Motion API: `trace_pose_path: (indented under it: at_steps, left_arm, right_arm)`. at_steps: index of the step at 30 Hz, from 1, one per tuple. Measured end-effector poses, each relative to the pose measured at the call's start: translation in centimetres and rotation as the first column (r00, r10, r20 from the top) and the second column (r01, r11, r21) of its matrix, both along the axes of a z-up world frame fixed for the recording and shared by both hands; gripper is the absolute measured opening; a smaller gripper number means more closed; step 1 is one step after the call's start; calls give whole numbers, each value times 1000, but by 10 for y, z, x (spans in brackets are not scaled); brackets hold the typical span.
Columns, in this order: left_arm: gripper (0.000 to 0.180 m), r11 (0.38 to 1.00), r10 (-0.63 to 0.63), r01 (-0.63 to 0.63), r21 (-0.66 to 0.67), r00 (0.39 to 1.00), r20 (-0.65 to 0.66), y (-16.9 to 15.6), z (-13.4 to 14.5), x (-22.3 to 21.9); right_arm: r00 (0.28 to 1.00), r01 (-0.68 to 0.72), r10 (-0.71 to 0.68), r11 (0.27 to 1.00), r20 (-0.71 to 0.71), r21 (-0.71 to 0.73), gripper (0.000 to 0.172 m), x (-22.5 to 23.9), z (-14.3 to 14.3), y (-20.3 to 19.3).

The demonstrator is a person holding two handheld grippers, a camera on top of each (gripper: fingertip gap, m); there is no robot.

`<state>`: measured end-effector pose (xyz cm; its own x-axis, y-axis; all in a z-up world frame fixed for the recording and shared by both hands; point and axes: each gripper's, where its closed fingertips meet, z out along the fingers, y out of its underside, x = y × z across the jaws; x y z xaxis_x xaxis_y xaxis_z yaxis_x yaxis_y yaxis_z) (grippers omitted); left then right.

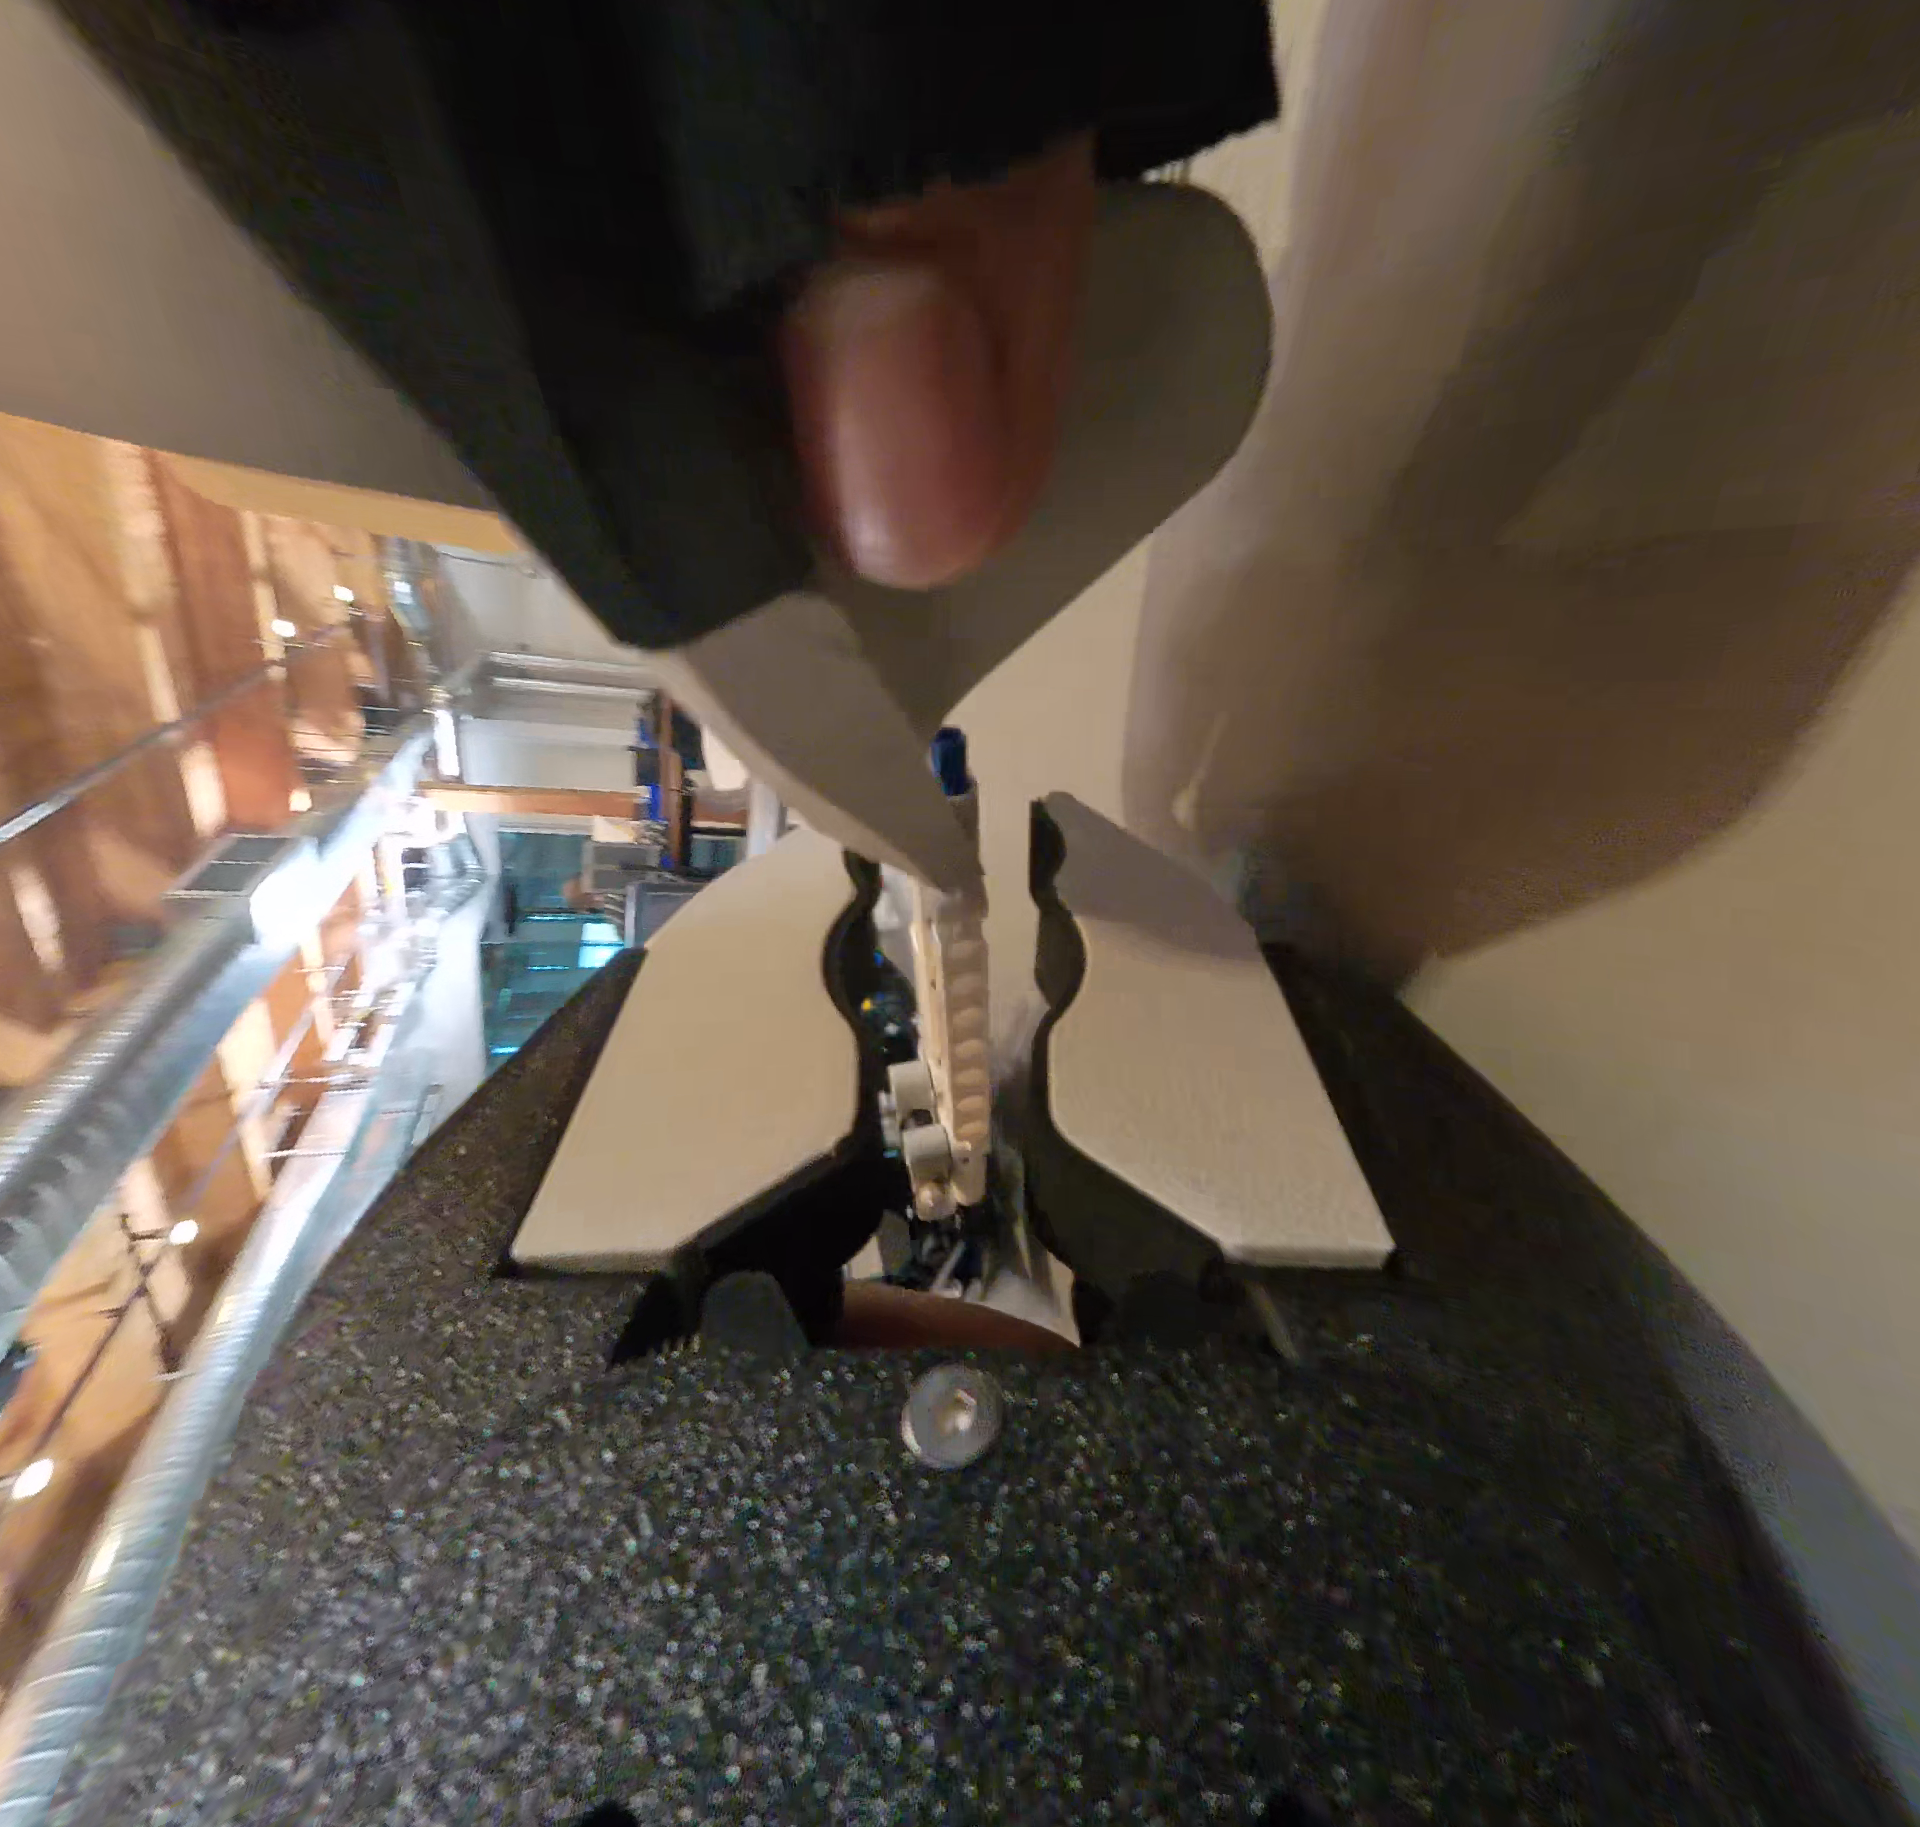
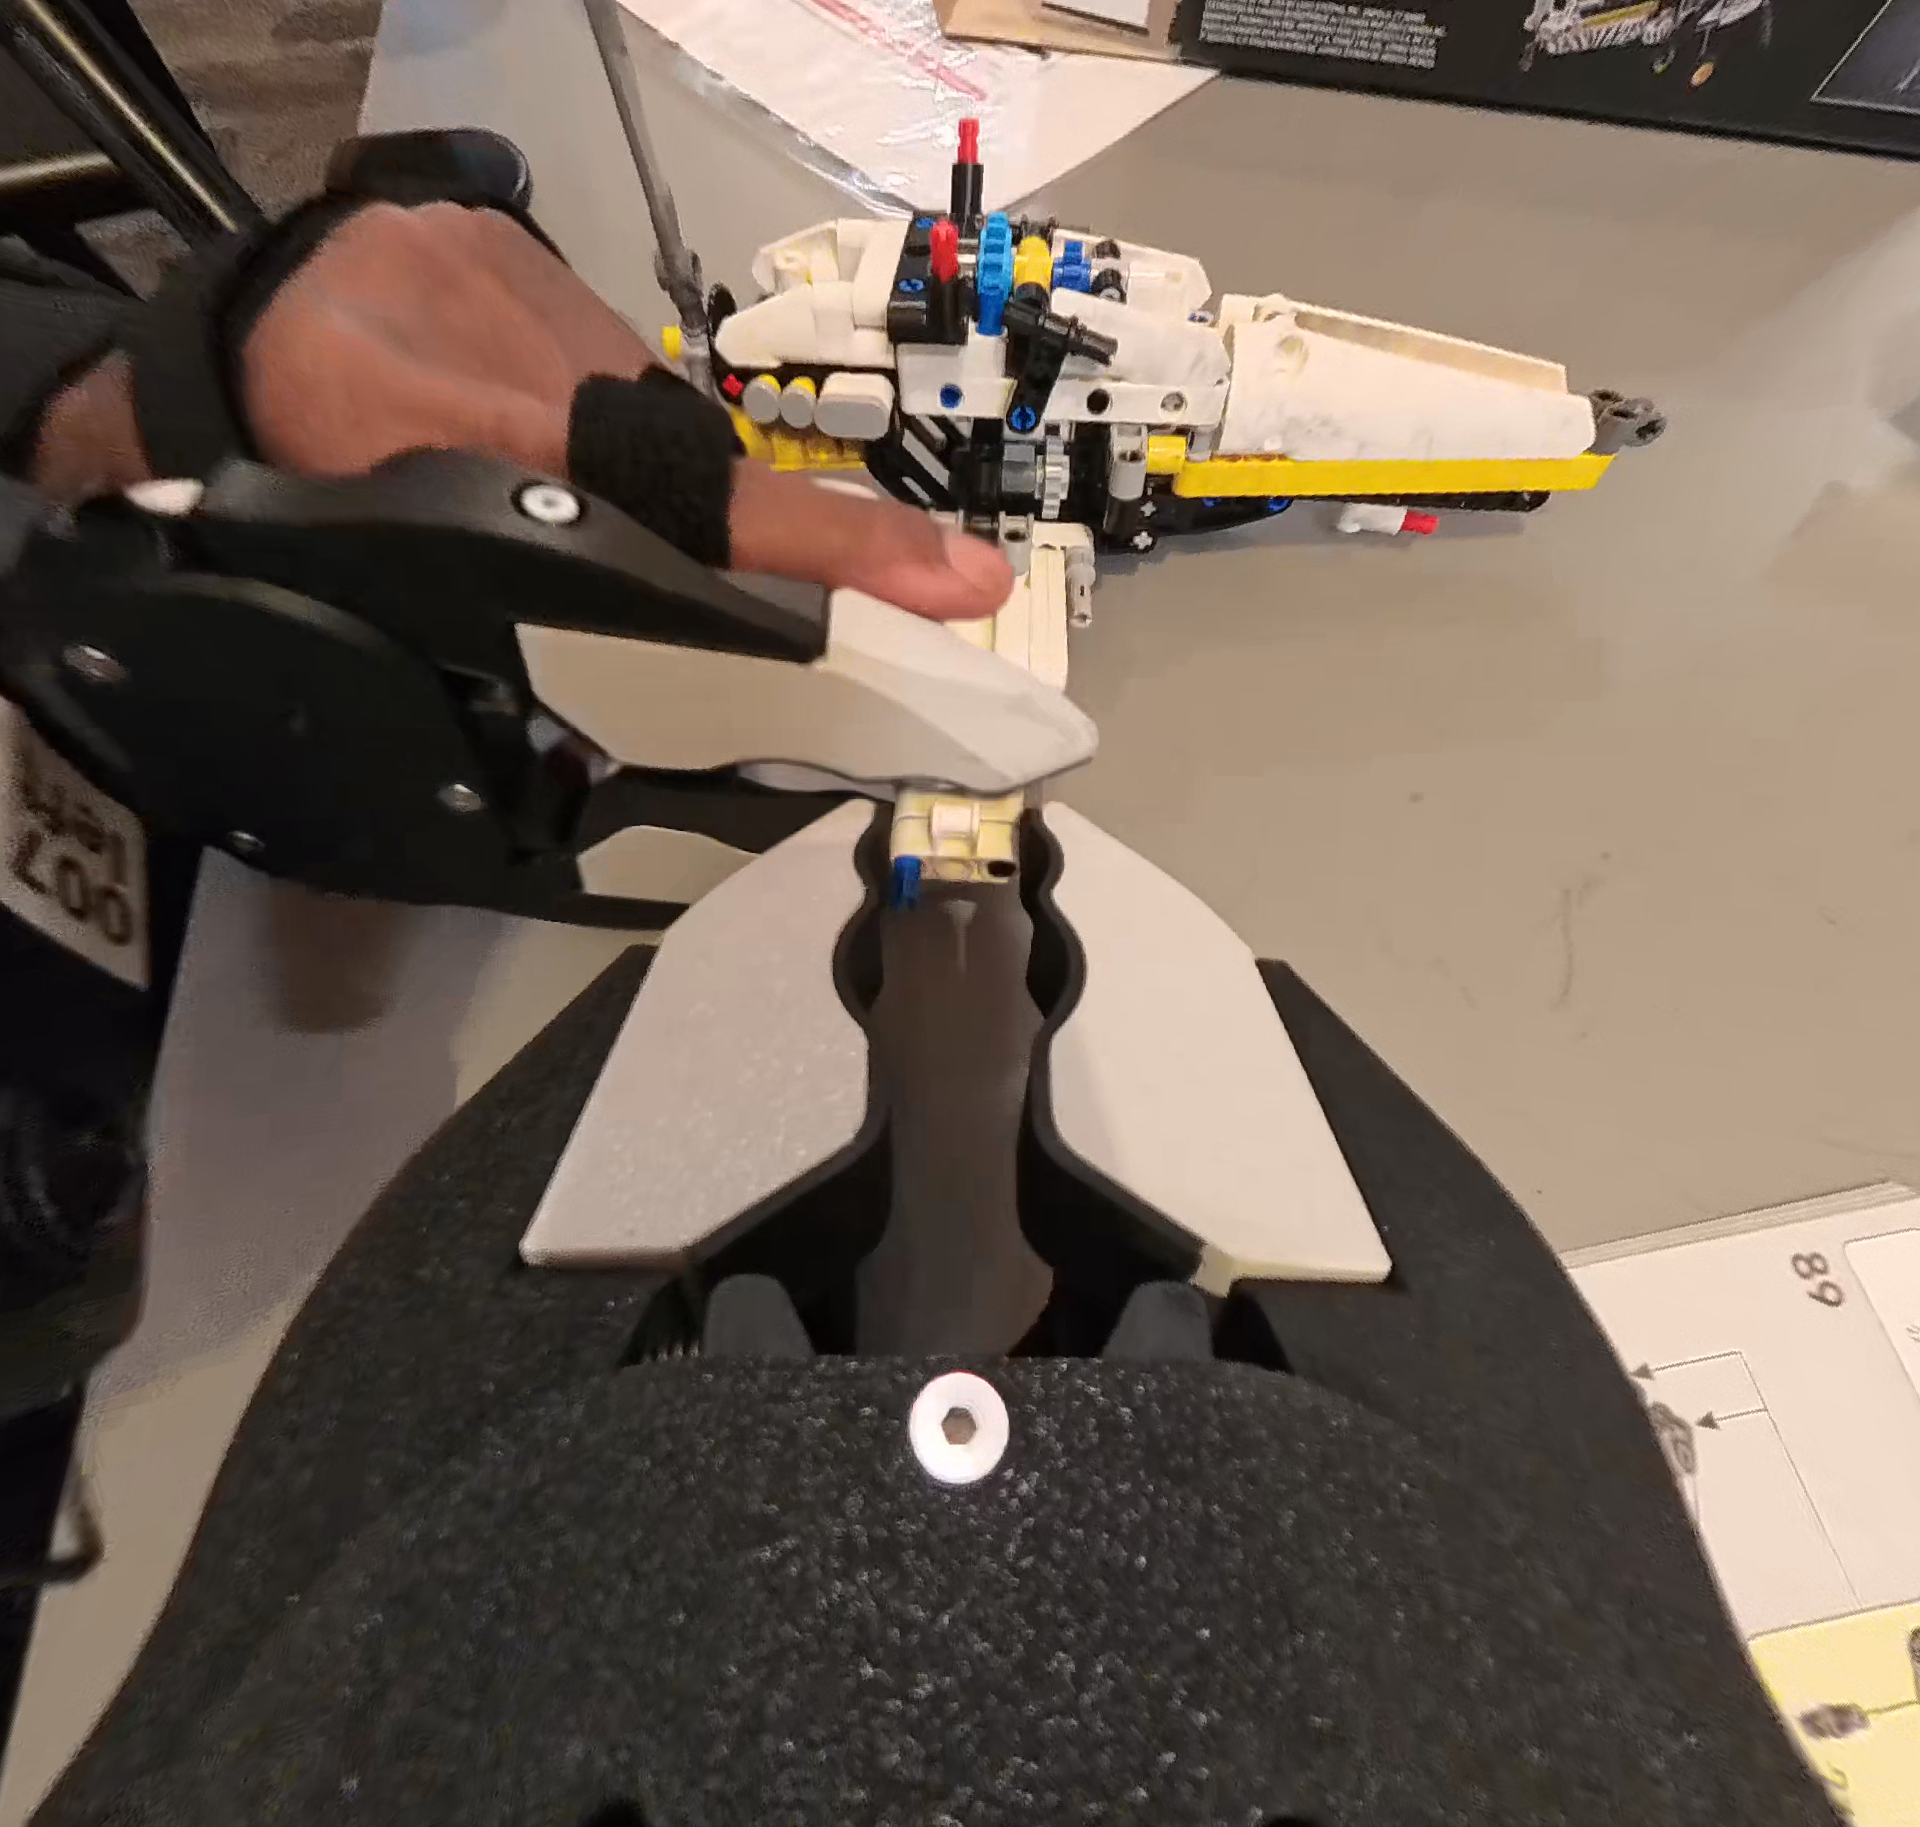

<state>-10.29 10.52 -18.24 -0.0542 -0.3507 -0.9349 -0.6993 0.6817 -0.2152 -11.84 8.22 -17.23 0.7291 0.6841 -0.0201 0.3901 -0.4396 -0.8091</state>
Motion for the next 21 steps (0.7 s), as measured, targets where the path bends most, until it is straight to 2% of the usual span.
trace_pose_path:
  at_steps: [3, 5, 9, 18, 21]
  left_arm:
    - [13, 995, -26, 22, 100, 999, 35, -2, 5, 4]
    - [11, 991, -17, 9, 135, 998, 57, -3, 7, 4]
    - [10, 993, 12, -27, 117, 991, 130, -5, 10, 2]
    - [10, 993, -14, 2, 114, 995, 102, -13, 6, 4]
    - [10, 994, -6, -4, 106, 995, 99, -12, 5, 3]
  right_arm:
    - [1000, 6, -6, 1000, 0, 16, 24, 0, 1, -3]
    - [1000, 11, -11, 1000, -15, 27, 24, 0, 2, -4]
    - [1000, 12, -11, 999, -23, 50, 24, -1, 3, -7]
    - [992, 78, -72, 995, -103, 54, 23, 6, 0, -20]
    - [989, 100, -94, 994, -111, 46, 28, 8, -2, -19]
